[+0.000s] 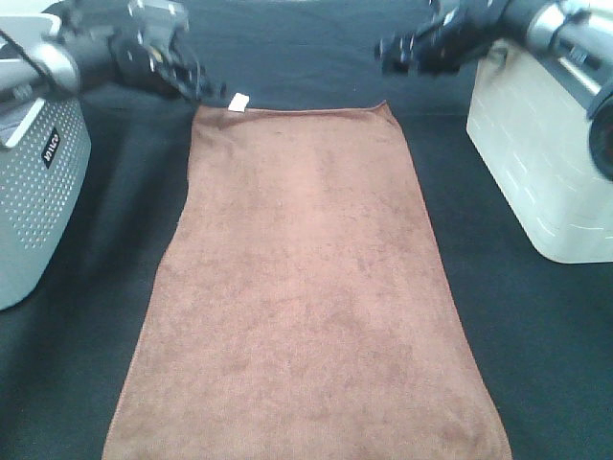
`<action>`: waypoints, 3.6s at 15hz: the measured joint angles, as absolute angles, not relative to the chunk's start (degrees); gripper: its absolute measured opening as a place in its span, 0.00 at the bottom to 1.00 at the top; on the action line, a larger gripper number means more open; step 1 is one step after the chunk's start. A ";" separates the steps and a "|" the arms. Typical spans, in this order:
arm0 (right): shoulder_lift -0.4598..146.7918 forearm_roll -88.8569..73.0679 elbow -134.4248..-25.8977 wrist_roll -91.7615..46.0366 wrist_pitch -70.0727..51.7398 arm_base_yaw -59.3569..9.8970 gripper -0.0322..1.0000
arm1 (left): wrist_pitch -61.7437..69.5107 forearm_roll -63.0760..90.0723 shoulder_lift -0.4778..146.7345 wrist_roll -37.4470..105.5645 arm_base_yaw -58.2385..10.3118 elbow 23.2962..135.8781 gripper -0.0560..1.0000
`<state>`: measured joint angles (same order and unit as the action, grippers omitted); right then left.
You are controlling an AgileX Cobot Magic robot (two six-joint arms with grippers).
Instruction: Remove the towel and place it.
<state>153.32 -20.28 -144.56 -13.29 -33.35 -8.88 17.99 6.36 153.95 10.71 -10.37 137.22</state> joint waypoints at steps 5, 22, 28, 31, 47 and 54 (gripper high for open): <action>145.47 -20.51 -144.67 -13.24 -41.31 -8.88 0.62 | 22.92 7.39 147.31 10.71 -10.37 137.22 0.60; 105.20 -2.01 -122.67 2.35 -69.39 -5.90 0.79 | 69.21 4.98 117.74 4.70 4.81 126.51 0.77; 68.12 -2.58 -78.72 4.81 -69.96 -5.90 0.79 | 61.54 3.32 85.94 5.04 4.87 88.29 0.77; 51.51 -2.75 -65.20 6.47 -70.02 -5.90 0.79 | 58.44 3.95 68.58 4.93 4.87 73.45 0.77; -0.23 -2.29 -34.26 4.64 -68.07 -5.90 0.79 | 59.13 0.00 -0.23 5.84 4.87 28.93 0.77; -0.23 -2.35 -28.82 2.69 -61.13 -5.90 0.79 | 59.76 -0.74 -0.23 1.43 4.87 28.36 0.77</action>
<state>-0.23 -2.35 -28.82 2.69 -61.13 -5.90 59.76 -0.74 -0.23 1.43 4.87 28.36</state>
